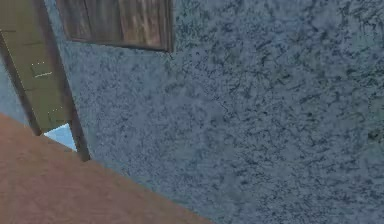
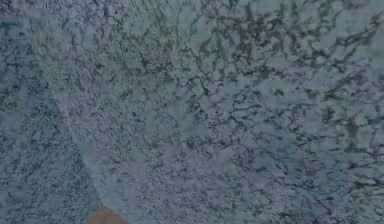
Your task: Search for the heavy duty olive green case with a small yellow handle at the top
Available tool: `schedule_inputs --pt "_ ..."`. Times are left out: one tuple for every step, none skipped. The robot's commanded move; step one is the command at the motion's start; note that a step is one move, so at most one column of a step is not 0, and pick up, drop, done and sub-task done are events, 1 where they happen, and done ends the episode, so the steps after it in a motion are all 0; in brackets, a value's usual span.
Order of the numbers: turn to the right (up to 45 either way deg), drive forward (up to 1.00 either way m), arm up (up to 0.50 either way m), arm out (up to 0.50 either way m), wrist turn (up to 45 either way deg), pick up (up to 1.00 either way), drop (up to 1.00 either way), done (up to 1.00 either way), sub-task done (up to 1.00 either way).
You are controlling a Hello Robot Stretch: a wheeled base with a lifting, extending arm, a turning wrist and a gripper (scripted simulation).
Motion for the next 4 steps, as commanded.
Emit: schedule_inputs --pt "30.0 0.0 0.0 0.0 0.0 0.0 0.0 0.0 0.0" --pt "0.0 0.05 0.0 0.0 0.0 0.0 0.0 0.0 0.0" --pt "-45.0 0.0 0.0 0.0 0.0 0.0 0.0 0.0 0.0" --pt "-36.0 0.0 0.0 0.0 0.0 0.0 0.0 0.0 0.0"
